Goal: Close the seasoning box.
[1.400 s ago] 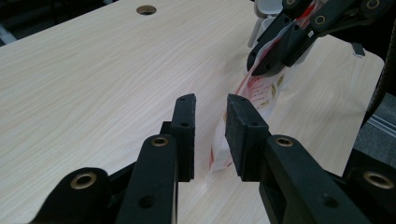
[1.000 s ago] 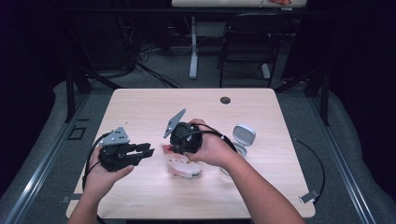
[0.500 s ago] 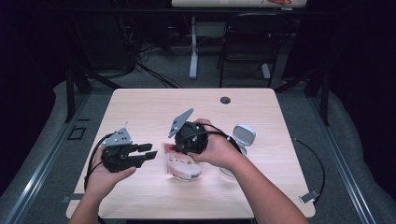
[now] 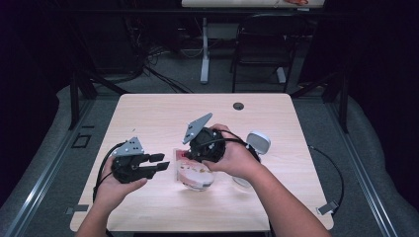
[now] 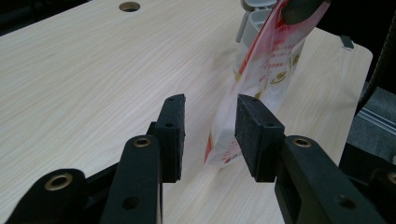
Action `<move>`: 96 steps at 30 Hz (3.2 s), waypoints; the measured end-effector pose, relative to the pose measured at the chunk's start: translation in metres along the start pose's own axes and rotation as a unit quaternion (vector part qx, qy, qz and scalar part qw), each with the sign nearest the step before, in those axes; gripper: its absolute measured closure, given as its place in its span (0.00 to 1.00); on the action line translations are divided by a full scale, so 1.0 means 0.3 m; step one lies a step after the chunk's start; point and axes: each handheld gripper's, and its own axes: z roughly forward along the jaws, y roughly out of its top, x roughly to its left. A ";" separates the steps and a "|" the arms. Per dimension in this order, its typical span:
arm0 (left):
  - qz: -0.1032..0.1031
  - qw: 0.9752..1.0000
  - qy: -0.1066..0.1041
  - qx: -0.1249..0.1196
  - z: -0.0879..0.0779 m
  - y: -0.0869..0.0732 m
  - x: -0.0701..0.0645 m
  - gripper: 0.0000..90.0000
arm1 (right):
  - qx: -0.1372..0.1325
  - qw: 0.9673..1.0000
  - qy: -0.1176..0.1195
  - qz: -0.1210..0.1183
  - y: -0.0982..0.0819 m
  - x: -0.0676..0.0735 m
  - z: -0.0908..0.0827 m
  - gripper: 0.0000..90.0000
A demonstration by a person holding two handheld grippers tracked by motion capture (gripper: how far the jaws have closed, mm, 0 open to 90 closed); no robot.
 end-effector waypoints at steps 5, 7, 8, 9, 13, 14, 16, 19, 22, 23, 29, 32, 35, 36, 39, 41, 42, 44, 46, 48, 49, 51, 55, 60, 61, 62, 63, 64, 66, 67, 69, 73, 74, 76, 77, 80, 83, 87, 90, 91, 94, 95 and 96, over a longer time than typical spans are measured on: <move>0.001 1.000 -0.005 -0.003 0.009 -0.001 -0.005 0.70 | -0.006 1.000 -0.004 -0.002 -0.001 0.003 -0.017 1.00; 0.004 1.000 -0.007 -0.002 0.018 -0.002 -0.010 0.70 | -0.009 1.000 -0.003 -0.001 -0.001 0.003 -0.024 1.00; 0.005 1.000 -0.009 0.000 0.019 -0.002 -0.011 0.71 | -0.012 1.000 -0.005 0.000 -0.002 0.004 -0.026 1.00; 0.005 1.000 -0.009 0.000 0.019 -0.002 -0.011 0.70 | -0.010 1.000 -0.004 -0.002 -0.001 0.004 -0.030 1.00; 0.007 1.000 -0.018 -0.001 0.026 -0.002 -0.017 0.70 | -0.013 1.000 -0.006 0.001 -0.004 0.002 -0.042 1.00; 0.007 1.000 -0.018 -0.001 0.026 -0.002 -0.017 0.70 | -0.014 1.000 -0.007 0.001 -0.004 0.001 -0.044 1.00; 0.005 1.000 -0.020 -0.002 0.033 -0.005 -0.019 0.70 | -0.016 1.000 -0.007 0.002 -0.005 0.001 -0.049 1.00; 0.007 1.000 -0.023 -0.002 0.040 -0.007 -0.023 0.70 | -0.018 1.000 -0.009 0.001 -0.005 0.002 -0.057 1.00; 0.008 1.000 -0.029 -0.002 0.049 -0.009 -0.026 0.70 | -0.017 1.000 -0.010 -0.003 -0.001 0.002 -0.069 1.00; 0.008 0.999 -0.032 0.000 0.052 -0.009 -0.026 0.69 | -0.019 1.000 -0.011 -0.004 0.000 0.003 -0.073 1.00; 0.016 0.999 -0.035 0.005 0.076 -0.015 -0.035 0.64 | -0.026 1.000 -0.013 -0.010 0.010 0.009 -0.099 1.00; 0.018 0.999 -0.043 0.004 0.086 -0.017 -0.038 0.62 | -0.026 0.999 -0.014 -0.013 0.015 0.010 -0.110 1.00; 0.021 0.999 -0.049 0.005 0.094 -0.019 -0.039 0.60 | -0.027 0.999 -0.014 -0.015 0.019 0.012 -0.116 1.00; 0.021 0.999 -0.049 0.005 0.094 -0.019 -0.039 0.59 | -0.027 0.999 -0.014 -0.015 0.019 0.012 -0.116 1.00; 0.023 0.998 -0.066 0.002 0.103 -0.023 -0.040 0.58 | -0.028 0.999 -0.014 -0.018 0.024 0.014 -0.124 1.00; 0.024 0.997 -0.068 0.003 0.112 -0.026 -0.040 0.58 | -0.031 0.999 -0.013 -0.019 0.027 0.017 -0.128 1.00; 0.026 0.997 -0.070 0.002 0.116 -0.028 -0.041 0.57 | -0.030 0.999 -0.013 -0.021 0.029 0.019 -0.131 1.00; 0.026 0.997 -0.076 0.000 0.123 -0.030 -0.042 0.57 | -0.032 0.999 -0.012 -0.022 0.033 0.022 -0.135 1.00; 0.031 0.996 -0.081 -0.002 0.131 -0.033 -0.045 0.57 | -0.034 0.999 -0.011 -0.023 0.037 0.025 -0.139 1.00; 0.035 0.996 -0.086 -0.001 0.140 -0.035 -0.048 0.56 | -0.036 0.999 -0.009 -0.026 0.041 0.027 -0.144 1.00; 0.038 0.996 -0.086 0.000 0.143 -0.036 -0.048 0.55 | -0.037 0.999 -0.008 -0.027 0.043 0.027 -0.146 1.00; 0.037 0.995 -0.089 -0.003 0.149 -0.038 -0.051 0.54 | -0.036 0.999 -0.008 -0.031 0.045 0.029 -0.149 1.00; 0.039 0.995 -0.090 0.006 0.159 -0.039 -0.053 0.53 | -0.037 0.999 -0.009 -0.031 0.046 0.030 -0.154 1.00; 0.035 0.995 -0.097 0.006 0.170 -0.045 -0.054 0.51 | -0.042 0.999 -0.008 -0.028 0.046 0.030 -0.161 1.00; 0.034 0.995 -0.098 0.007 0.172 -0.046 -0.054 0.51 | -0.043 0.999 -0.007 -0.029 0.047 0.030 -0.162 1.00; 0.034 0.994 -0.100 0.006 0.175 -0.047 -0.054 0.50 | -0.044 0.999 -0.007 -0.027 0.047 0.030 -0.162 1.00; 0.031 0.994 -0.104 0.005 0.178 -0.049 -0.053 0.50 | -0.041 0.999 -0.007 -0.031 0.049 0.030 -0.164 1.00; 0.029 0.994 -0.107 0.006 0.180 -0.050 -0.053 0.50 | -0.041 0.999 -0.007 -0.031 0.050 0.030 -0.164 1.00; 0.028 0.994 -0.110 0.007 0.185 -0.052 -0.055 0.49 | -0.041 0.999 -0.007 -0.033 0.051 0.031 -0.165 1.00; 0.030 0.993 -0.109 0.013 0.186 -0.052 -0.055 0.49 | -0.042 0.999 -0.006 -0.032 0.052 0.032 -0.163 1.00; 0.031 0.993 -0.111 0.014 0.190 -0.053 -0.056 0.48 | -0.045 0.998 -0.005 -0.032 0.053 0.034 -0.163 1.00; 0.032 0.993 -0.112 0.013 0.197 -0.057 -0.060 0.47 | -0.042 0.998 -0.005 -0.035 0.057 0.036 -0.165 1.00; 0.033 0.993 -0.111 0.012 0.198 -0.058 -0.059 0.47 | -0.043 0.998 -0.005 -0.034 0.057 0.038 -0.165 1.00; 0.033 0.993 -0.111 0.014 0.201 -0.060 -0.058 0.47 | -0.045 0.998 -0.005 -0.034 0.058 0.038 -0.164 1.00; 0.032 0.993 -0.111 0.017 0.202 -0.060 -0.058 0.46 | -0.047 0.998 -0.004 -0.034 0.058 0.039 -0.164 1.00; 0.031 0.993 -0.112 0.024 0.214 -0.066 -0.058 0.46 | -0.046 0.998 -0.004 -0.036 0.060 0.038 -0.166 1.00; 0.036 0.993 -0.107 0.029 0.222 -0.068 -0.062 0.46 | -0.049 0.998 -0.003 -0.036 0.062 0.038 -0.169 1.00; 0.041 0.993 -0.107 0.028 0.225 -0.070 -0.064 0.46 | -0.050 0.998 -0.004 -0.035 0.063 0.040 -0.170 1.00; 0.040 0.993 -0.108 0.024 0.225 -0.072 -0.063 0.46 | -0.050 0.998 -0.006 -0.037 0.063 0.039 -0.172 1.00; 0.040 0.993 -0.110 0.023 0.226 -0.074 -0.061 0.46 | -0.049 0.998 -0.007 -0.036 0.063 0.040 -0.173 1.00; 0.040 0.993 -0.109 0.019 0.228 -0.077 -0.058 0.47 | -0.048 0.998 -0.006 -0.038 0.064 0.040 -0.173 1.00; 0.040 0.993 -0.110 0.019 0.228 -0.078 -0.058 0.47 | -0.048 0.998 -0.006 -0.038 0.064 0.040 -0.172 1.00; 0.040 0.993 -0.110 0.019 0.228 -0.078 -0.058 0.47 | -0.048 0.998 -0.006 -0.038 0.064 0.040 -0.172 1.00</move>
